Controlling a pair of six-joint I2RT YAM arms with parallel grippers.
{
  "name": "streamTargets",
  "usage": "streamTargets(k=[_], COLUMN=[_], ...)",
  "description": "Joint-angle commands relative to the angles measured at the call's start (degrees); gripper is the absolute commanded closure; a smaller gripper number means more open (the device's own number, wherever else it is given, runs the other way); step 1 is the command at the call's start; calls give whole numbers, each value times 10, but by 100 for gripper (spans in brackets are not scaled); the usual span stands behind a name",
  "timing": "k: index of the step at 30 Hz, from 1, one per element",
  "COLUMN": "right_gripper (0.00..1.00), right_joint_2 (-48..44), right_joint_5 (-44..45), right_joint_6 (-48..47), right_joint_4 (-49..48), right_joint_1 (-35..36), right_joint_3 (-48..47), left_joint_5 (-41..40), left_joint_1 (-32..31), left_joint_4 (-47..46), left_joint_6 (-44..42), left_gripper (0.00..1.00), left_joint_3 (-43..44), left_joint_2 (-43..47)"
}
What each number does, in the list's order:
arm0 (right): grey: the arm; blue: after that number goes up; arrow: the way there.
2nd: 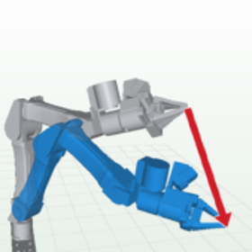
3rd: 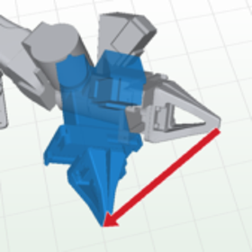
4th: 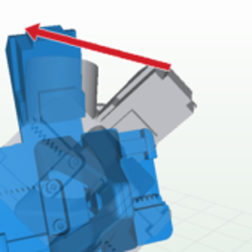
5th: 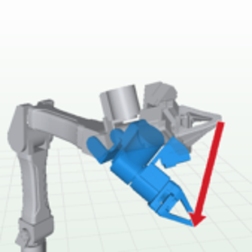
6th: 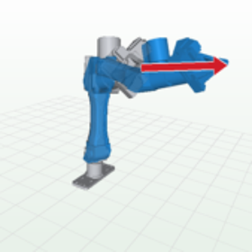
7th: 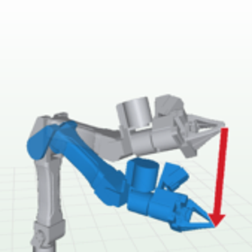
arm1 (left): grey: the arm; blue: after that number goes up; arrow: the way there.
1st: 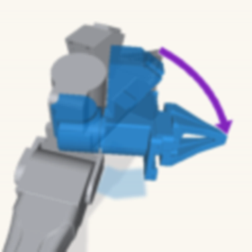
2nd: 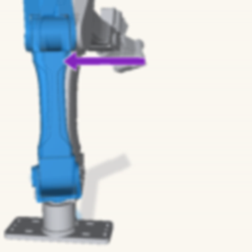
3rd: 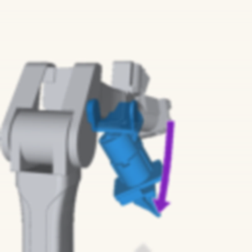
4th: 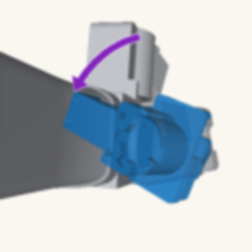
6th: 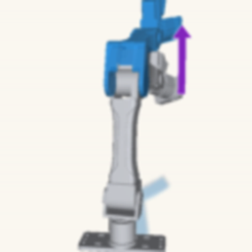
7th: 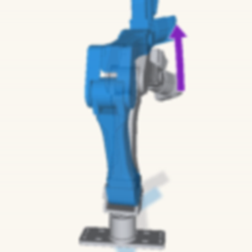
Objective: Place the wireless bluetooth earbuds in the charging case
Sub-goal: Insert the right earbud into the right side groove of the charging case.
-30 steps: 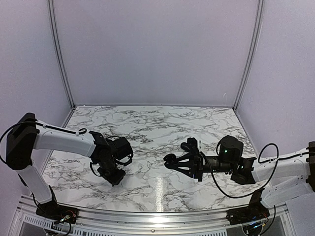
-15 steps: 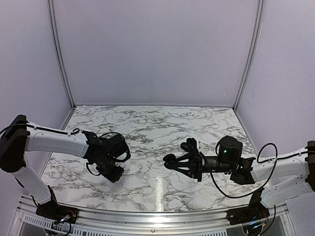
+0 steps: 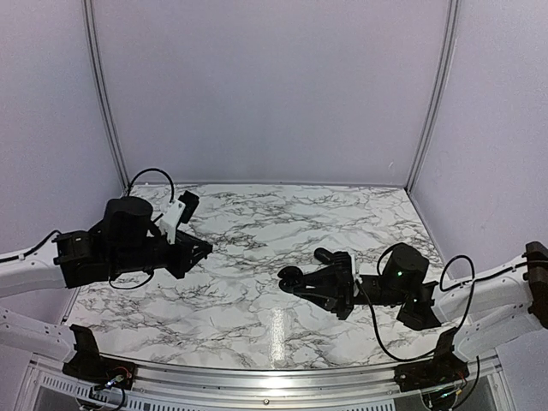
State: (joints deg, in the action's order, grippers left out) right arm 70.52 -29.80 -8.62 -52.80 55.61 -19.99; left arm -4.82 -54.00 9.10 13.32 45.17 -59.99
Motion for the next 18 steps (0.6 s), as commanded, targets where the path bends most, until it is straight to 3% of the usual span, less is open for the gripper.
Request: streamTargets(k=[1,14,18], right_gripper=[100,100,100], right_joint_2=[13,32,48], right_joint_5=[32,154,145], right_joint_6=[-65,-161,-158], right_joint_4=[-72,-116,-137], right_joint_1=[26,88,90], right_joint_3=[-14,-31,-38], left_joint_5=[21,83,114], left_joint_1=[-13,-95,-118], left_joint_4=[-181,-334,-370], left_joint_6=[-38,-106,-124], left_gripper=[89,89,89], left_joint_3=[-52,-90,-96], left_joint_2=[73,97,86])
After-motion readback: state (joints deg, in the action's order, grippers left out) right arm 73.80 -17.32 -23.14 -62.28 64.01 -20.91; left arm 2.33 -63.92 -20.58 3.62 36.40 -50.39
